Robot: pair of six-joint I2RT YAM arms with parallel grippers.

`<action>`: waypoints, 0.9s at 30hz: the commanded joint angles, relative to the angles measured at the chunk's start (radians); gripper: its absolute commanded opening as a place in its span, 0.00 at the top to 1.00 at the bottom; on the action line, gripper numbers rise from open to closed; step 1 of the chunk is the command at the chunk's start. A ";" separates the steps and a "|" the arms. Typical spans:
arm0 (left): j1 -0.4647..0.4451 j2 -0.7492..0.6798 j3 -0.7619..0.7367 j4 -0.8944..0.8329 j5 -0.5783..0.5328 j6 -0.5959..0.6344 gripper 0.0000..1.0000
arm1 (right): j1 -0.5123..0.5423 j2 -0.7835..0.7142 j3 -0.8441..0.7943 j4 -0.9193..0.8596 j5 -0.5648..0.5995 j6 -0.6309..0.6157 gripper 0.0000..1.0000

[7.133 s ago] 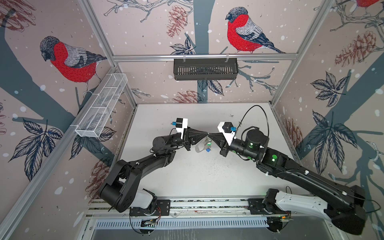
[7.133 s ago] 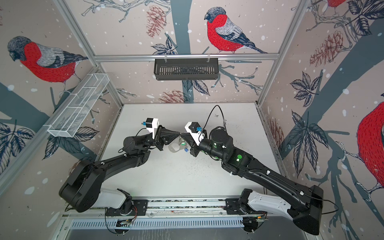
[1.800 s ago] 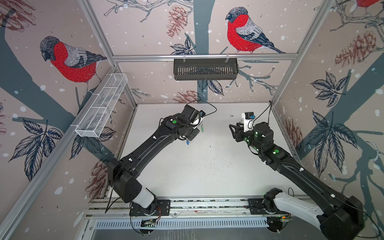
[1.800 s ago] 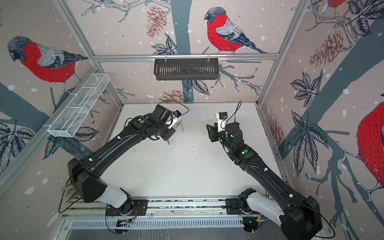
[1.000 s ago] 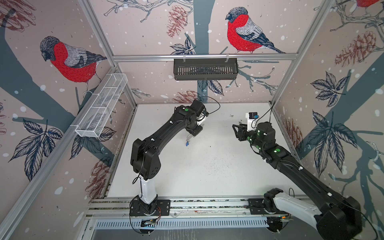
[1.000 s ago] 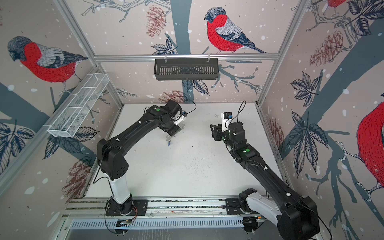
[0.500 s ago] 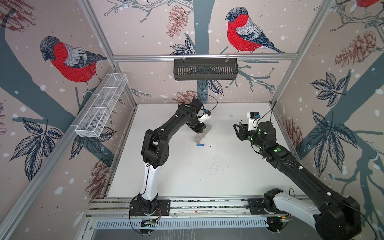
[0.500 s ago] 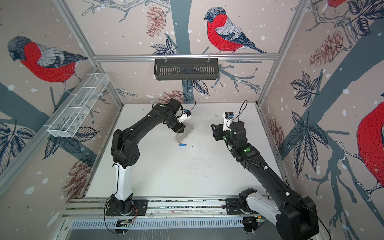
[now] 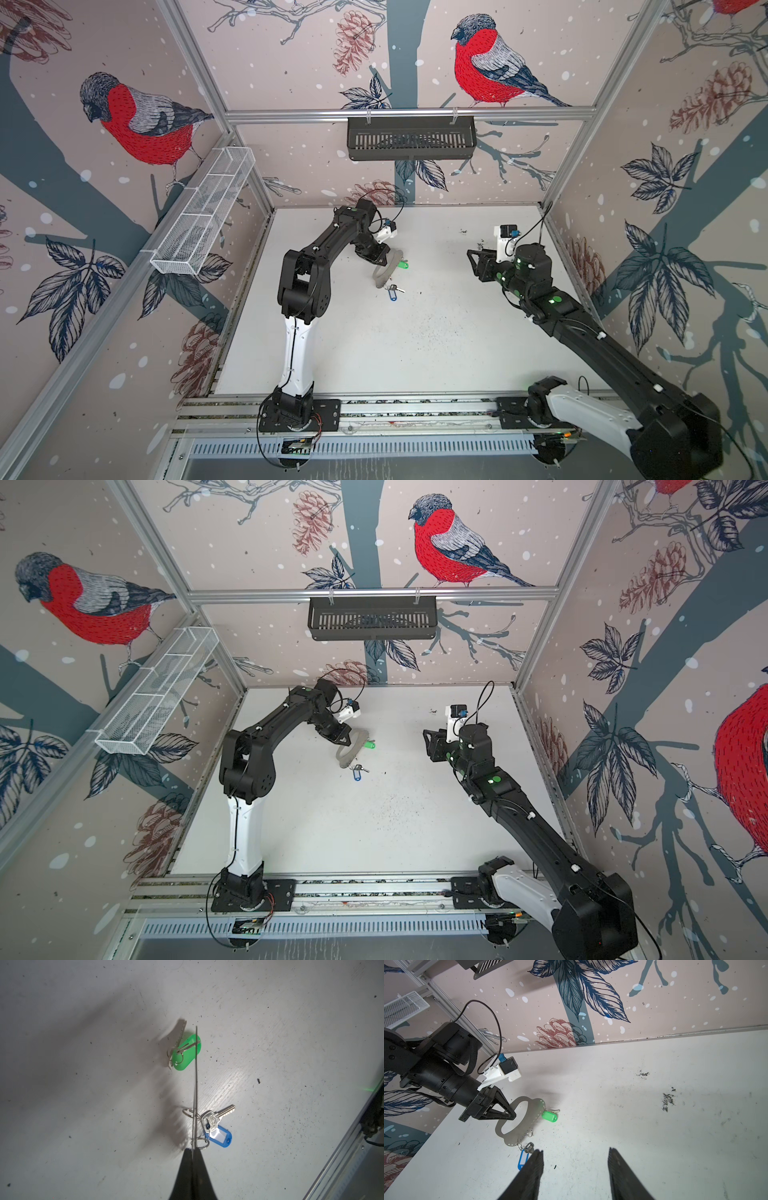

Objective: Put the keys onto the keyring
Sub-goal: 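Lower the plate with the left gripper onto the table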

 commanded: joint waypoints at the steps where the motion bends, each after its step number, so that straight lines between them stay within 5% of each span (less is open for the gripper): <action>1: 0.029 0.031 -0.008 0.018 0.018 0.037 1.00 | -0.002 0.001 0.006 0.004 -0.001 0.005 0.47; 17: 0.173 0.133 0.015 0.049 0.041 0.056 0.99 | -0.003 -0.030 0.019 -0.038 0.011 0.005 0.47; 27: 0.217 0.166 0.019 0.073 0.017 0.028 0.70 | -0.003 -0.032 0.024 -0.056 0.020 0.001 0.47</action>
